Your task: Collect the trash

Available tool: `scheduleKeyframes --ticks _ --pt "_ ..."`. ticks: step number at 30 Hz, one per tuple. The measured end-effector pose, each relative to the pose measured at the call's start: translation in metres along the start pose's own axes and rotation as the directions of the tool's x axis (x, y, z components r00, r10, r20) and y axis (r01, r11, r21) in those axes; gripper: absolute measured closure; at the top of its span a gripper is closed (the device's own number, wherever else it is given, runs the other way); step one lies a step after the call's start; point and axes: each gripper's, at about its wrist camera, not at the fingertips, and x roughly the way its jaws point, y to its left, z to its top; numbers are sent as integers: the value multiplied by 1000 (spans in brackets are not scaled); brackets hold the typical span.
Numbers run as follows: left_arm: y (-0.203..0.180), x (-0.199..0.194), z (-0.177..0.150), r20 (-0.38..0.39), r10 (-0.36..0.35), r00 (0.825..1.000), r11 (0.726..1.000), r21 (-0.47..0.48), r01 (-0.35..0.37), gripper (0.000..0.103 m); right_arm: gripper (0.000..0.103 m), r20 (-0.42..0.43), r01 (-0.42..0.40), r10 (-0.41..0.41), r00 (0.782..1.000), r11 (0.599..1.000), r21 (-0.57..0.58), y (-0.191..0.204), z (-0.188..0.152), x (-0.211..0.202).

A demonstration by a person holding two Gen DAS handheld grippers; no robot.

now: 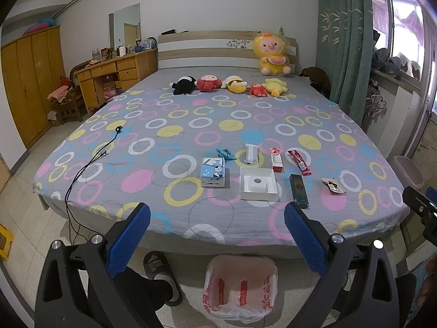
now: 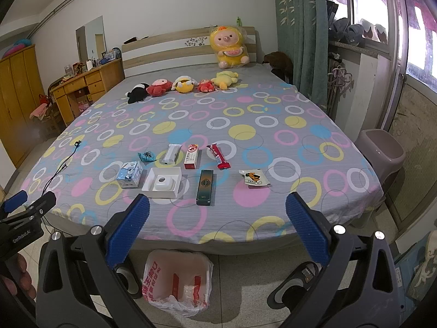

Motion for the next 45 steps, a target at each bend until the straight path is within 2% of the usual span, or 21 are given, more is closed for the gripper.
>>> scheduleKeyframes --ticks 45 --pt "-1 0 0 4 2 1000 1000 2 -2 7 5 3 1 -1 1000 1000 1 1 -9 5"
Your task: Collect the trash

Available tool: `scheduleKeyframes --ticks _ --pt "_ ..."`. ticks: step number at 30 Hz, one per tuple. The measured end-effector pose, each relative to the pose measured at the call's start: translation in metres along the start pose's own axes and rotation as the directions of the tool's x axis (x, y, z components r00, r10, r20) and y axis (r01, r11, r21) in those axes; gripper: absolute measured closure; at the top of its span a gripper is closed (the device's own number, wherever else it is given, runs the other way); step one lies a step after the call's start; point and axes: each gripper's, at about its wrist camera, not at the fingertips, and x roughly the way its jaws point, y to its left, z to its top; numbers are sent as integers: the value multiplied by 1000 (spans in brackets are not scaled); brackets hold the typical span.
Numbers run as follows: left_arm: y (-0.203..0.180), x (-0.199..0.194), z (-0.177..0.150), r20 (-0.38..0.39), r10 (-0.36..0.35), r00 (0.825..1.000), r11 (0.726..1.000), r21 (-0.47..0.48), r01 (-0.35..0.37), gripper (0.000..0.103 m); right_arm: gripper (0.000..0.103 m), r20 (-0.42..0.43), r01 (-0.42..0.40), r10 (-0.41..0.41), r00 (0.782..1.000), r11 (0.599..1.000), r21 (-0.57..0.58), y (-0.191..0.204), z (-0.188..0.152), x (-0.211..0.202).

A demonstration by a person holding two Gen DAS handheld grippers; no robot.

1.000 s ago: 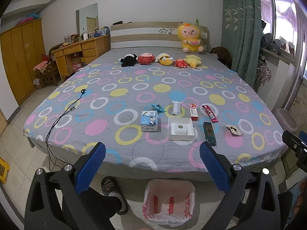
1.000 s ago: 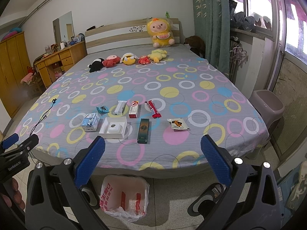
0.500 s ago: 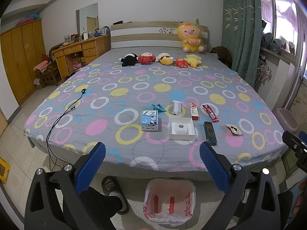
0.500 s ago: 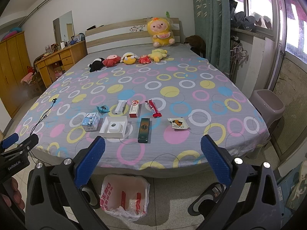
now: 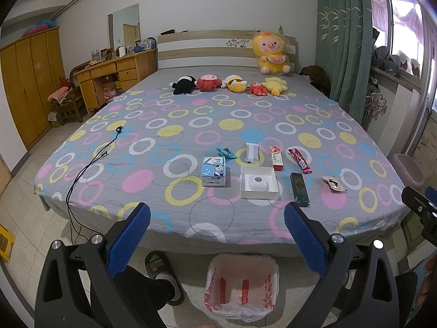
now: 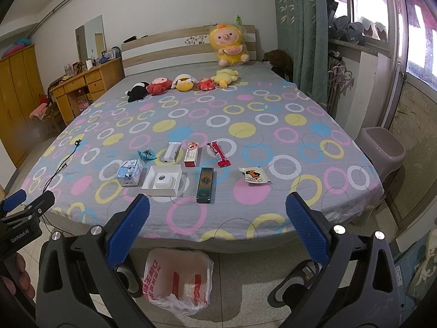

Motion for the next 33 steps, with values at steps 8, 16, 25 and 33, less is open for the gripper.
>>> scheduleKeyframes --ticks 8,16,25,33 --pt "0 0 0 0 -1 1000 1000 0 1 7 5 -3 0 0 1000 1000 -1 0 1 0" --pt "0 0 0 0 2 1000 1000 2 -2 7 5 -4 2 -2 1000 1000 -3 0 0 0" --pt "0 0 0 -1 0 1000 1000 2 0 7 5 -7 3 -3 1000 1000 -3 -1 0 0" --pt "0 0 0 -3 1 1000 1000 1 -1 7 5 -10 5 -5 1000 1000 -3 -3 0 -2"
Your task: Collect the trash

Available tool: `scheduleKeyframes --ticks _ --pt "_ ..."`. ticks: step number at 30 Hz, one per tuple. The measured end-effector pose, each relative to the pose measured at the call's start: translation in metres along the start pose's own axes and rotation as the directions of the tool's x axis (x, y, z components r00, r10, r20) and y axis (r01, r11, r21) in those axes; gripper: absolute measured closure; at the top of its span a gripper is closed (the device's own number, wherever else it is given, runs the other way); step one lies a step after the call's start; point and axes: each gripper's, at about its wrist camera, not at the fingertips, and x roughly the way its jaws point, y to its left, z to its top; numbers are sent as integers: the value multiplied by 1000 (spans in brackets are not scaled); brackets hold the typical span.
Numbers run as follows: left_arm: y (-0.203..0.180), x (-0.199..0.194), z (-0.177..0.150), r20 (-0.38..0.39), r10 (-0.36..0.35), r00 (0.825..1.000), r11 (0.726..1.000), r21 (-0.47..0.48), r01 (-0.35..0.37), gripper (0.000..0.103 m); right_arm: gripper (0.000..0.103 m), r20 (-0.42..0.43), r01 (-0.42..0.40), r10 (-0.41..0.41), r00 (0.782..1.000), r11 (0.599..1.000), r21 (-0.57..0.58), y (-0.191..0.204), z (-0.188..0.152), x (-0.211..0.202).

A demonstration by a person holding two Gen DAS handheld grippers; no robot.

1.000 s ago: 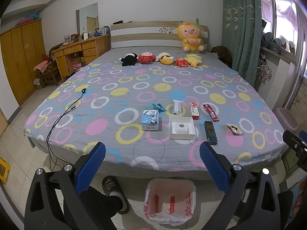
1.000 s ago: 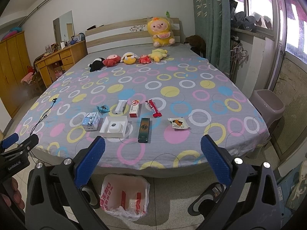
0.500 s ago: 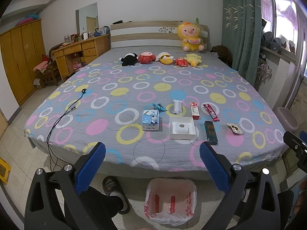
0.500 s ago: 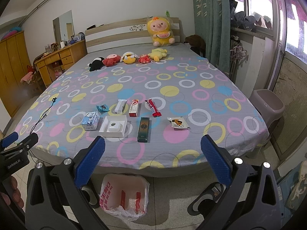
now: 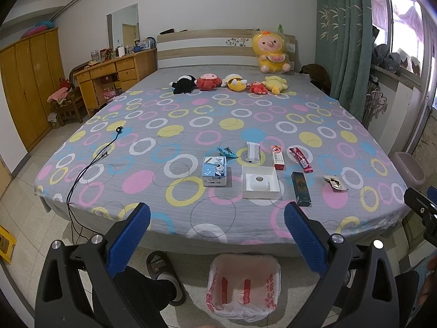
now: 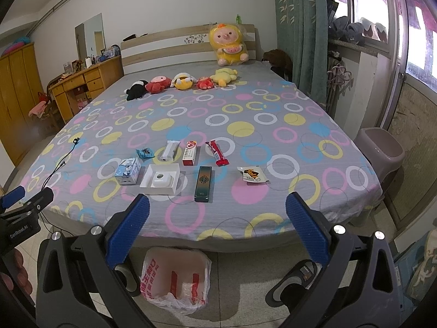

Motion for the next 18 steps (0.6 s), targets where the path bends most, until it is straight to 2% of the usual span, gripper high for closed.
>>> scheduleKeyframes --ticks 2,10,13,18 --pt "2 -3 11 -1 0 1000 1000 1 0 7 5 1 0 0 1000 1000 -1 1 0 1" --pt "8 -4 11 -7 -10 1000 1000 -1 10 7 5 -1 -1 1 1000 1000 -5 -4 2 1" --pt "13 9 -3 -10 -8 1000 1000 0 8 7 5 -1 3 -3 1000 1000 -6 -7 8 5" --pt "18 28 7 -39 -27 999 999 -21 26 7 5 -3 7 -7 1000 1000 -6 -18 23 15"
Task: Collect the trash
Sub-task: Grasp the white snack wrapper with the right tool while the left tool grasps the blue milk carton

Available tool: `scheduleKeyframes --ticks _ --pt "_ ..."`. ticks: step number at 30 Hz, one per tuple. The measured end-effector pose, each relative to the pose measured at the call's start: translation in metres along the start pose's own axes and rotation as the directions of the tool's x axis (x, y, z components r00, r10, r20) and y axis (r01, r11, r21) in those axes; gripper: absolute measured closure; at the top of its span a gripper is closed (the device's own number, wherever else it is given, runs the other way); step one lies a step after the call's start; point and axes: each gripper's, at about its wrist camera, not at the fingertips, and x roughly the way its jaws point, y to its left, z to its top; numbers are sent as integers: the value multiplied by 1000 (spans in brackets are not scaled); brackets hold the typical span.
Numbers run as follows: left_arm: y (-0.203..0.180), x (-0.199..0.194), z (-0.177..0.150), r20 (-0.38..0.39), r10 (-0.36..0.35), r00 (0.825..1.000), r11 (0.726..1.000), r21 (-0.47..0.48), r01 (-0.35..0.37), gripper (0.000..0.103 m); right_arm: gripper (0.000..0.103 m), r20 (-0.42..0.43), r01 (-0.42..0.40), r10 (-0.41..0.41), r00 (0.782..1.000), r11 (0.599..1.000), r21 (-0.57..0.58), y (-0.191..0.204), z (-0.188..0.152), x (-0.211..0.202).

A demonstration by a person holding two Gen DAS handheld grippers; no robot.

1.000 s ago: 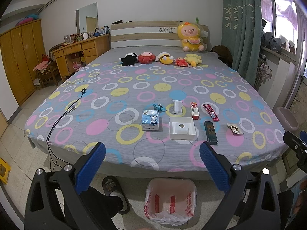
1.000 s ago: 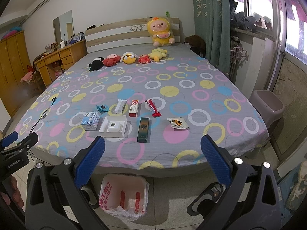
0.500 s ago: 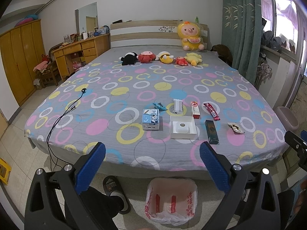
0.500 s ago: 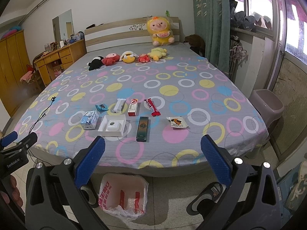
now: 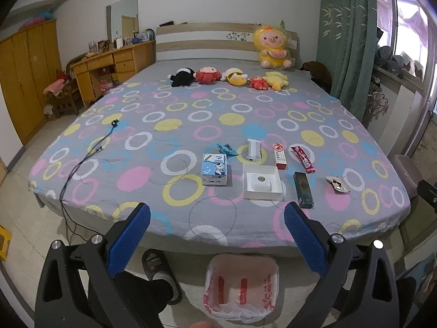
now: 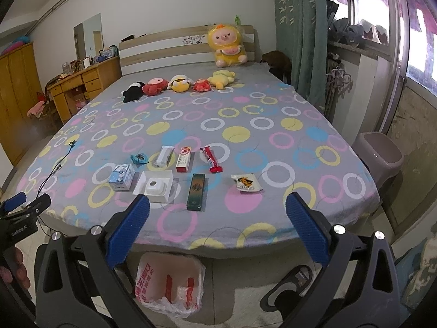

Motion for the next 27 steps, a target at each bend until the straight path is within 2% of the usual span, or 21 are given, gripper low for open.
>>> scheduleKeyframes --ticks 5,11,13,16,21,27 --pt "4 29 22 -25 4 1000 1000 -9 -4 7 5 -41 -34 35 999 999 27 -20 26 22" --pt "4 66 53 -61 -12 998 1000 -7 12 7 5 -51 71 -74 996 996 -52 -25 58 55" --pt "2 76 61 -66 -11 998 1000 8 11 7 5 -61 73 -75 995 997 -36 -29 65 67" --pt "1 93 74 -70 -13 997 1000 25 14 7 5 -88 69 -71 994 997 -24 -32 72 88" --pt "3 134 92 -148 -40 988 999 -3 40 7 5 -151 99 -102 983 995 -24 -34 79 133" --pt "-2 189 102 -211 -5 977 999 35 13 7 5 -251 64 -85 964 994 -91 -27 80 188"
